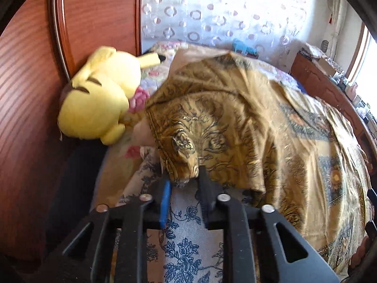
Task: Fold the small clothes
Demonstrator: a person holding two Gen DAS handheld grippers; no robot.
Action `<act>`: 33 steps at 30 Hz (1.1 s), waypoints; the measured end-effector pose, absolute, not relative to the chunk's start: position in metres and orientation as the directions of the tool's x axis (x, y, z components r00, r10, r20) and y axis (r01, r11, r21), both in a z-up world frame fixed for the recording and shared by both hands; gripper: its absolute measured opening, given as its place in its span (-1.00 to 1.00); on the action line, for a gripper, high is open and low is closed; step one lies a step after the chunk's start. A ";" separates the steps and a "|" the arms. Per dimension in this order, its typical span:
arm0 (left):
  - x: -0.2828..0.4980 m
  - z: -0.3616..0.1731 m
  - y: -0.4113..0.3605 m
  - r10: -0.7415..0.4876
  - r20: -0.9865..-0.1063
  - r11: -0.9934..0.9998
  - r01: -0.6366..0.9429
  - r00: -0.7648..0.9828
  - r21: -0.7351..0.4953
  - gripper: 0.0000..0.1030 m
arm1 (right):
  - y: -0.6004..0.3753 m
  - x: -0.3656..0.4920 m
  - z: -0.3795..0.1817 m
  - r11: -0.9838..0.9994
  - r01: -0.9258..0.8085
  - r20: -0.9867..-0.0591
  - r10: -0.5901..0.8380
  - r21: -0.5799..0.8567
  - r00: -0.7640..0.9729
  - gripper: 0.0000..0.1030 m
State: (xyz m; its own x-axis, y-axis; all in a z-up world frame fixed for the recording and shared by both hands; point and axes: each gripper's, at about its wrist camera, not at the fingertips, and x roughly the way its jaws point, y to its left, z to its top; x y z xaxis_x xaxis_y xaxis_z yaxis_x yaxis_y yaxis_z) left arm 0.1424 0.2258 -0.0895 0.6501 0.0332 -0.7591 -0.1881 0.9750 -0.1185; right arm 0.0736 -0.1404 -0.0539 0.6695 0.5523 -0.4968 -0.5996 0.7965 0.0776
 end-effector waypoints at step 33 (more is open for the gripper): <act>0.116 -0.047 0.207 0.023 -0.677 0.992 -0.102 0.735 -0.076 0.53 | -0.166 0.077 -0.050 0.822 -0.558 -0.494 0.533 0.112 0.687 0.99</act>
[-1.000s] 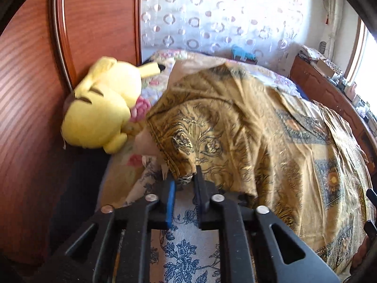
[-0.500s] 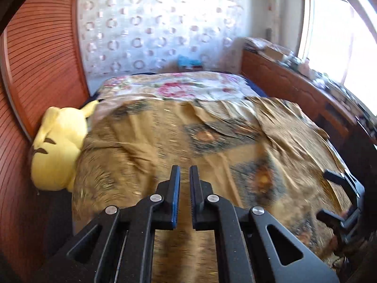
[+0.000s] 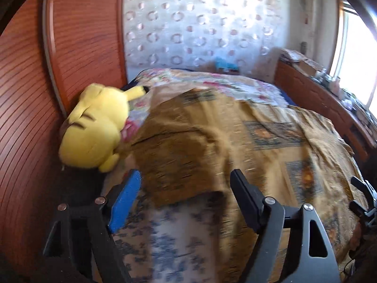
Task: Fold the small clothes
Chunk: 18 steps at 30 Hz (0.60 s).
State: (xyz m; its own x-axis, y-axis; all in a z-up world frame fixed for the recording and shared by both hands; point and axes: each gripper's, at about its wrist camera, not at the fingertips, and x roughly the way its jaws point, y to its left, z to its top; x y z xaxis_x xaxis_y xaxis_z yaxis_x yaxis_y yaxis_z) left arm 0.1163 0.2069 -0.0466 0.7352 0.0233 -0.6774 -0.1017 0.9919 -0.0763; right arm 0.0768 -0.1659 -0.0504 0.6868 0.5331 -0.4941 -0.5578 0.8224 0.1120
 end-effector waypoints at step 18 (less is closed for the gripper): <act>0.154 -0.114 0.234 -0.020 -0.770 0.974 -0.163 0.637 -0.160 -0.66 | -0.169 0.084 -0.048 0.822 -0.557 -0.505 0.534 0.122 0.678 0.99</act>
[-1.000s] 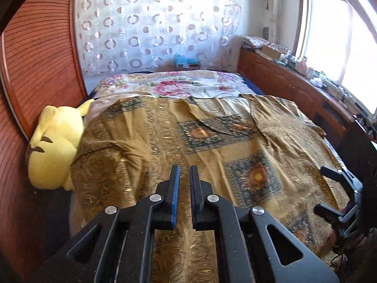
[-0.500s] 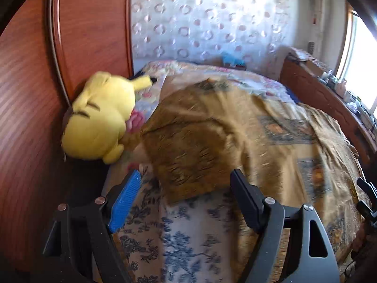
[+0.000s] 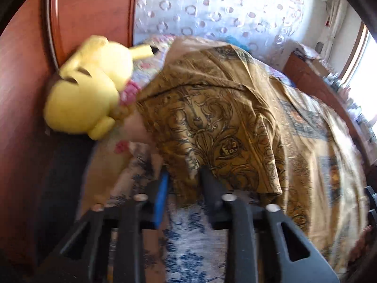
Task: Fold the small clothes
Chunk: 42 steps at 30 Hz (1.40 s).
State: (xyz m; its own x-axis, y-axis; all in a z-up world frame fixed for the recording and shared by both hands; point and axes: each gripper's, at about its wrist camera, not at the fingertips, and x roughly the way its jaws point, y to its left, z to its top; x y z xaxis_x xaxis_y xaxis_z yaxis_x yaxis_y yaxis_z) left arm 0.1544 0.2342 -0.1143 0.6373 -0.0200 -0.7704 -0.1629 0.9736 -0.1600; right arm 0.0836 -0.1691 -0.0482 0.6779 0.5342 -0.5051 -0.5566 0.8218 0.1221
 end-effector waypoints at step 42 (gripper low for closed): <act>0.125 -0.107 0.130 -0.065 -0.782 0.995 0.099 0.619 -0.005 0.50 | -0.161 0.102 -0.009 0.762 -0.645 -0.513 0.579 0.062 0.634 0.94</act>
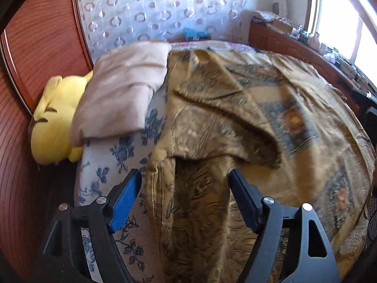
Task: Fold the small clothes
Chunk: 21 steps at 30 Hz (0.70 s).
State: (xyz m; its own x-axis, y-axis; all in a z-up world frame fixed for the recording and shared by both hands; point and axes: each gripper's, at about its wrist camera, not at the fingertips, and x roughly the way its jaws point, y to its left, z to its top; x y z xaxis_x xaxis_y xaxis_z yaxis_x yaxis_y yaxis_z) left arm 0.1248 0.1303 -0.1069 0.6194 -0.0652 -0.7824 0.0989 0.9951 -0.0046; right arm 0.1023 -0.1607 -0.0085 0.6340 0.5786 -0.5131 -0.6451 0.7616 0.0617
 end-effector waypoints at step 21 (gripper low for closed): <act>0.128 -0.116 0.138 -0.074 -0.770 0.995 0.099 0.634 -0.015 0.70 | 0.013 0.235 -0.048 0.581 -0.803 -0.702 0.625 0.128 0.341 0.11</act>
